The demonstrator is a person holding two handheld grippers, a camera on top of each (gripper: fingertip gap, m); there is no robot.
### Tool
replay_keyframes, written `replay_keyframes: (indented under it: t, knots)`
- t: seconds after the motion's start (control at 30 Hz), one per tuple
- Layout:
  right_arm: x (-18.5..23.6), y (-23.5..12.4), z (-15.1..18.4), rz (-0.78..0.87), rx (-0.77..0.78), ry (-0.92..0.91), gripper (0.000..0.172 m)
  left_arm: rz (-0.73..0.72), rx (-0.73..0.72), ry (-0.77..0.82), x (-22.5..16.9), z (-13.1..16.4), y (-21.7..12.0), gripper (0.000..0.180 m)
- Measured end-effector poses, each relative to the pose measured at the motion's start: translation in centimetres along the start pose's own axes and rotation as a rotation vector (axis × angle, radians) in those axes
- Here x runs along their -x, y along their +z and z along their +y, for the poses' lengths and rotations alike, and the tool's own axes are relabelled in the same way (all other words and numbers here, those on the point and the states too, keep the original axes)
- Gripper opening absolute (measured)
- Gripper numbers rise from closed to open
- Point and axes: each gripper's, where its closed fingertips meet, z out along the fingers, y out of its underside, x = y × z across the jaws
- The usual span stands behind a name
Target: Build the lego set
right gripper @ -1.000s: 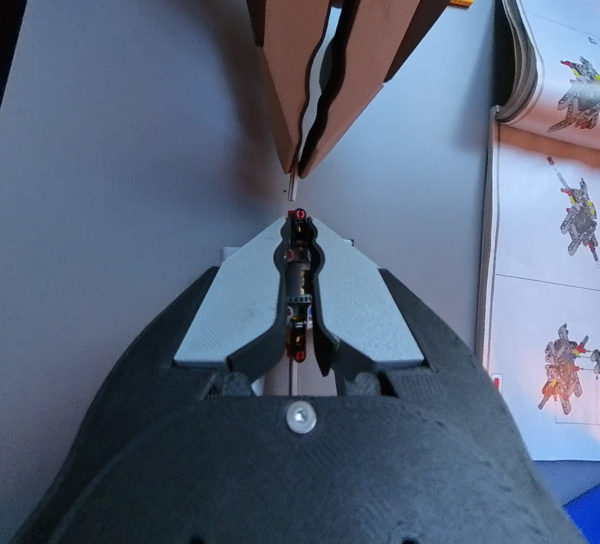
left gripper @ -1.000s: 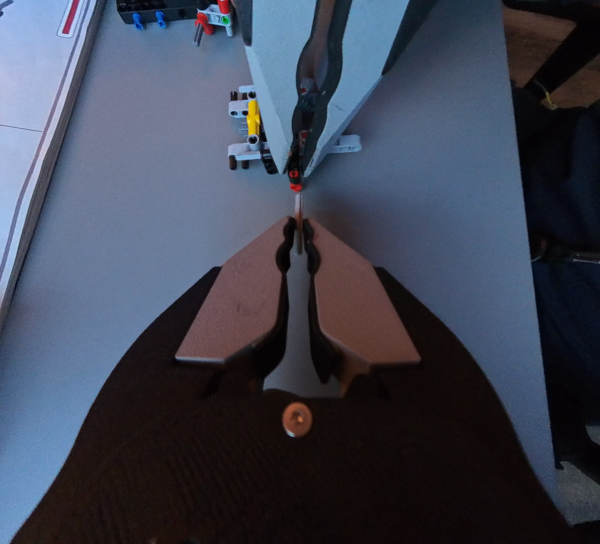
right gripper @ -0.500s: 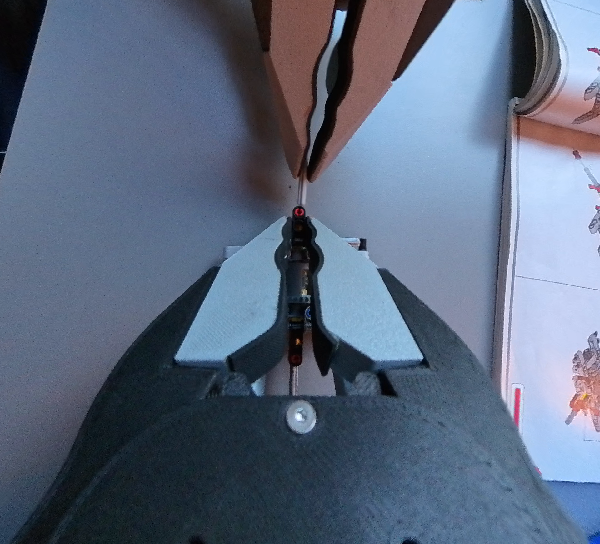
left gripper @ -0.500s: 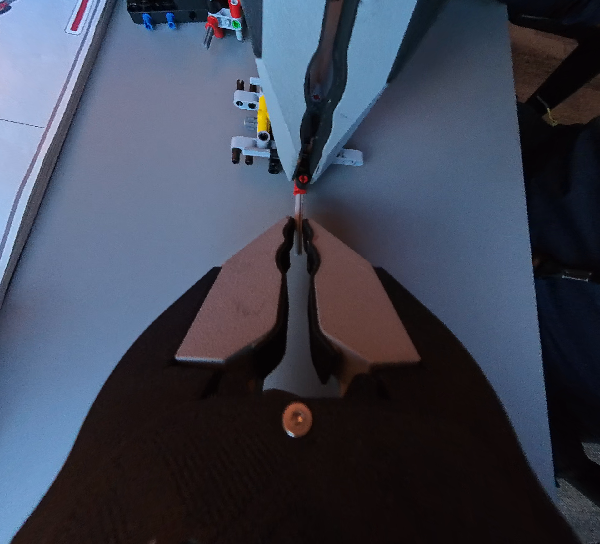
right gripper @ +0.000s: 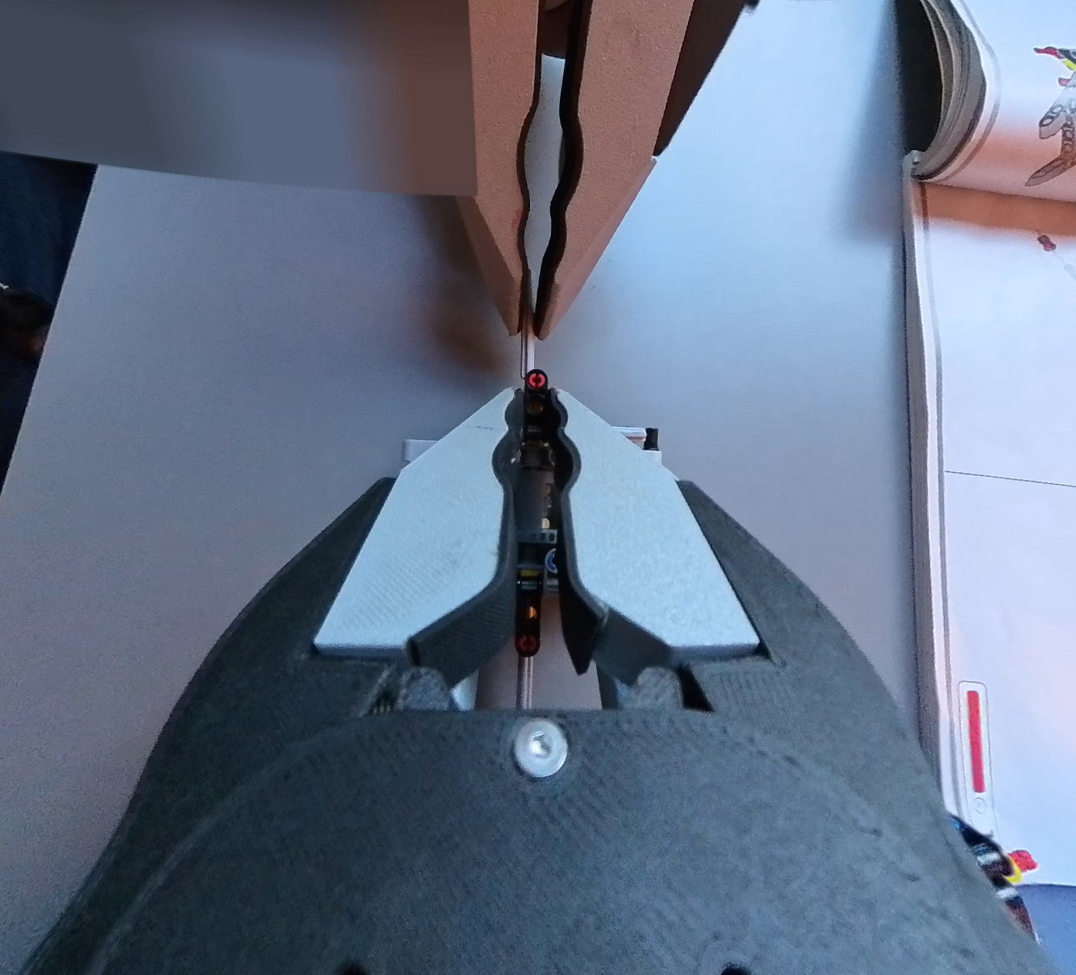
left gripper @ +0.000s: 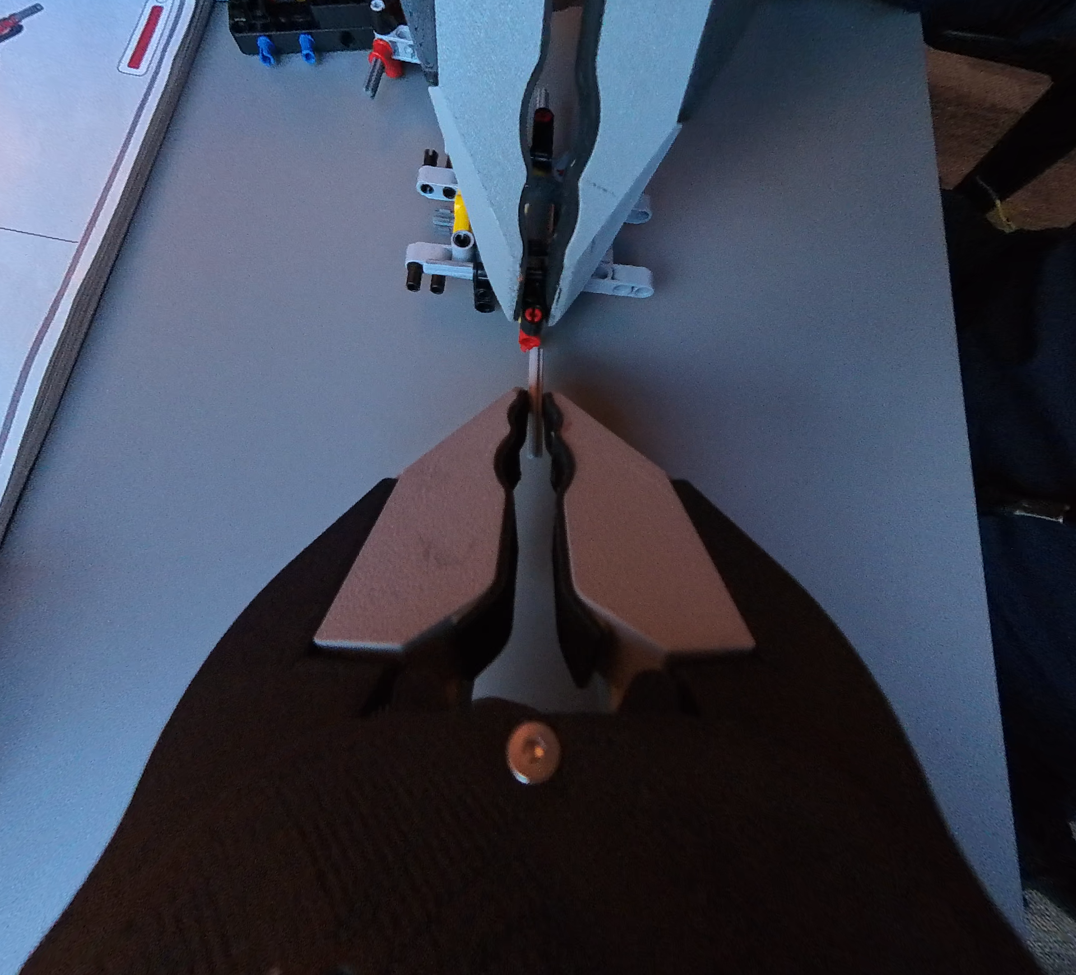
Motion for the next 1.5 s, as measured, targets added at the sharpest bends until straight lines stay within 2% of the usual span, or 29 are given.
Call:
replay_keyframes:
  t: [0.2,0.4,0.57,0.97,1.5]
  knots:
    - [0.4,-1.0,-0.3,-0.044,-0.083,0.004,0.005,0.008,-0.017,0.003,-0.3,-0.4,-0.3,0.002]
    - [0.4,-3.0,-1.3,-0.105,-0.226,0.05,0.004,0.055,-0.15,-0.032,-0.9,-2.5,-1.7,0.002]
    - [0.3,-2.6,-0.9,-0.089,-0.192,0.05,0.005,0.054,-0.166,-0.044,-0.7,-2.7,-2.1,0.002]
    - [0.3,-0.4,-0.3,-0.016,-0.047,0.013,0.005,0.027,-0.072,-0.044,-0.1,-1.0,-0.8,0.002]
    - [0.4,-0.2,0.0,-0.026,-0.029,0.022,0.005,0.019,-0.032,-0.04,-0.1,-0.4,0.0,0.002]
